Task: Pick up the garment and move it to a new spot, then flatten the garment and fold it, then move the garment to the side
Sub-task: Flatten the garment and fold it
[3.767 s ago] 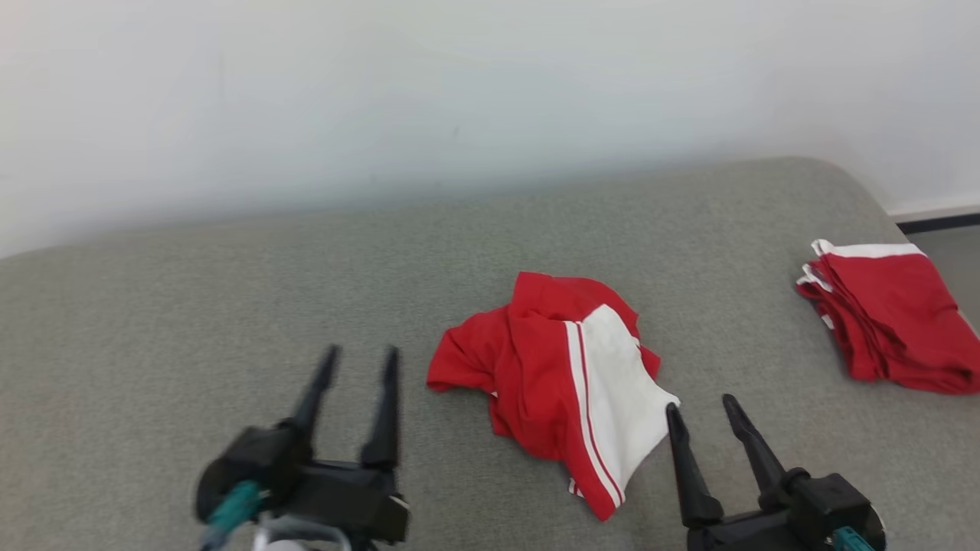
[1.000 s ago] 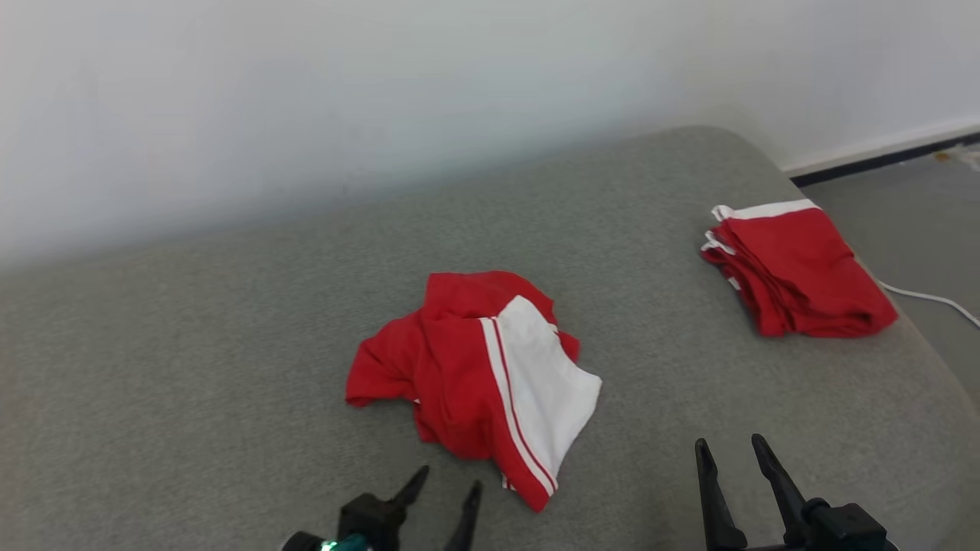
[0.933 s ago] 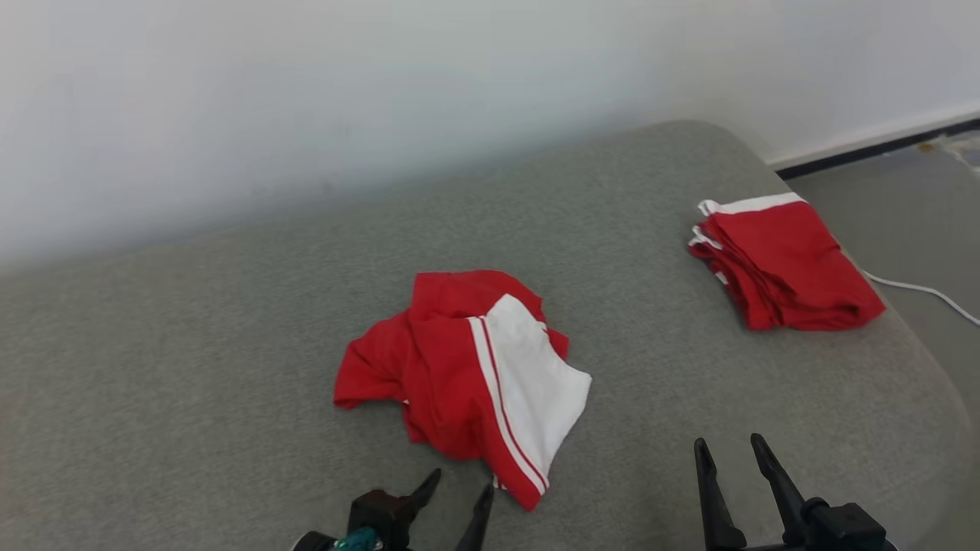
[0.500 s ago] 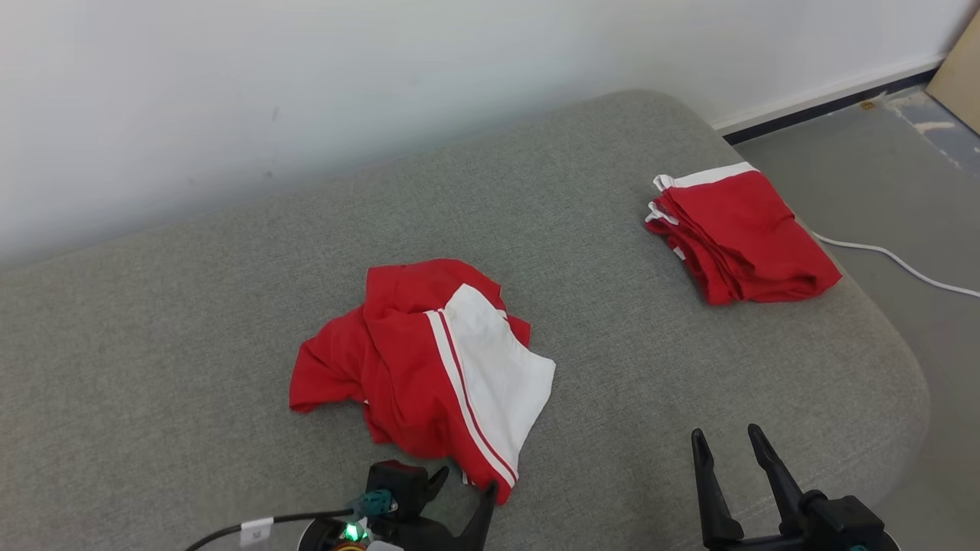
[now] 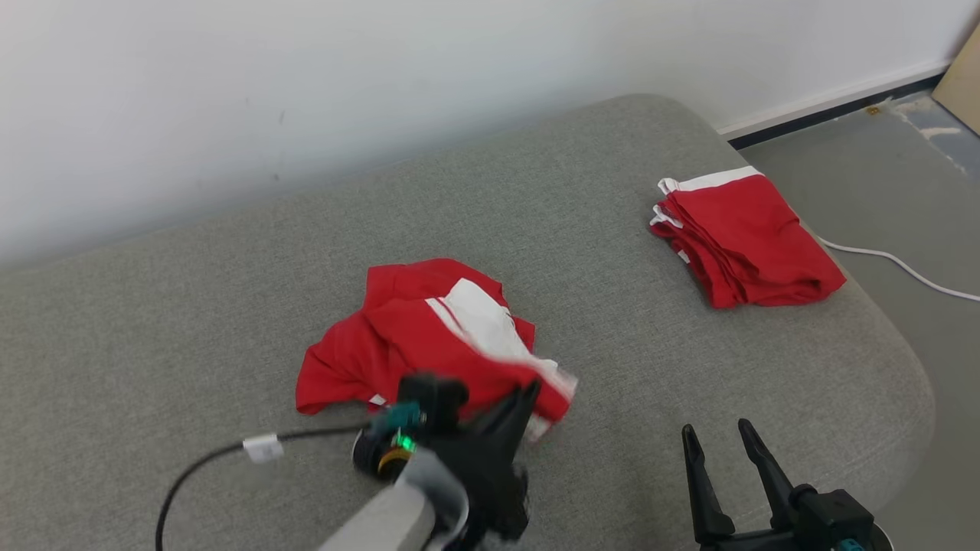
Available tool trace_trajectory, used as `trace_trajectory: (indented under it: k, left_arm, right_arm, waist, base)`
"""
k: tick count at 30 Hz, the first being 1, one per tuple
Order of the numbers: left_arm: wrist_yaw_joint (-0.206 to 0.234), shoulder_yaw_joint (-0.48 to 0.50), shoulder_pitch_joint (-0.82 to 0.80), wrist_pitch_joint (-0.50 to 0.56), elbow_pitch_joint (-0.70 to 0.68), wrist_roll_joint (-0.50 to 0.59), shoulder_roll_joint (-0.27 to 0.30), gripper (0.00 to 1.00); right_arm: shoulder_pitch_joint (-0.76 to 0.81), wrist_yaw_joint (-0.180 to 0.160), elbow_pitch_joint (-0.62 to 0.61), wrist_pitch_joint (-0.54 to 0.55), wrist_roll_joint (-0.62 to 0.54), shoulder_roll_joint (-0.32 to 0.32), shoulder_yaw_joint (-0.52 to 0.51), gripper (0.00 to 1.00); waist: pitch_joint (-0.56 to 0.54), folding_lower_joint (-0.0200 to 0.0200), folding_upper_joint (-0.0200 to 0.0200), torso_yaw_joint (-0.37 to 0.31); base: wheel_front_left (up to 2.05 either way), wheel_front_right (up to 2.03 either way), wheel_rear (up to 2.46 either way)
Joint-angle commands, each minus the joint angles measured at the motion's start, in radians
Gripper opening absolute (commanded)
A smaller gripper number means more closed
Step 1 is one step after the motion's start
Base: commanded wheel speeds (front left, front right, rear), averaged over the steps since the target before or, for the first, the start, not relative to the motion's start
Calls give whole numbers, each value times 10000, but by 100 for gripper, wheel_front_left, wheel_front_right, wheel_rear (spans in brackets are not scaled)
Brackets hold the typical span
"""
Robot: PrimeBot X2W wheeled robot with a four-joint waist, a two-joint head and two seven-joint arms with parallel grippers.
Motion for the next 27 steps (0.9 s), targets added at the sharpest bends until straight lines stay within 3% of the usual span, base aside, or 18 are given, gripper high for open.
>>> trace_trajectory:
  k: [1, 10, 13, 15, 20, 27]
  left_arm:
    - [-36, -139, -599, -254, -244, -270, -11, 0]
    - [347, -617, -4242, -1515, -1180, -1216, -13, 0]
    - [543, -201, -5156, -1669, -1847, -1769, -10, 0]
    - [694, 699, -5455, -1689, -2684, -2051, 7, 0]
    - [882, 2835, -4580, -1676, -4194, -2264, 6, 0]
    - [1062, 3744, -2294, -1680, -2976, -1186, 12, 0]
  right_arm:
    - [-73, -23, 23, -6, -3, 26, 16, 100]
    - [-150, -23, 156, -63, 93, 27, 125, 100]
    - [-204, -23, 189, -85, 129, 28, 169, 100]
    - [-215, -23, 216, -99, 154, 28, 183, 100]
    - [-291, -23, 276, -112, 206, 30, 160, 100]
    - [-382, -23, 225, -156, 250, 30, 137, 100]
  waist:
    - [1, -1, -1, 13]
    - [0, -1, -1, -23]
    - [30, -1, -1, -5]
    - [93, -1, -1, 71]
    - [266, -1, -1, 424]
    - [454, -1, -1, 1099]
  base:
    - [0, 0, 0]
    - [0, 0, 0]
    - [0, 0, 0]
    - [0, 0, 0]
    - [0, 0, 0]
    - [0, 0, 0]
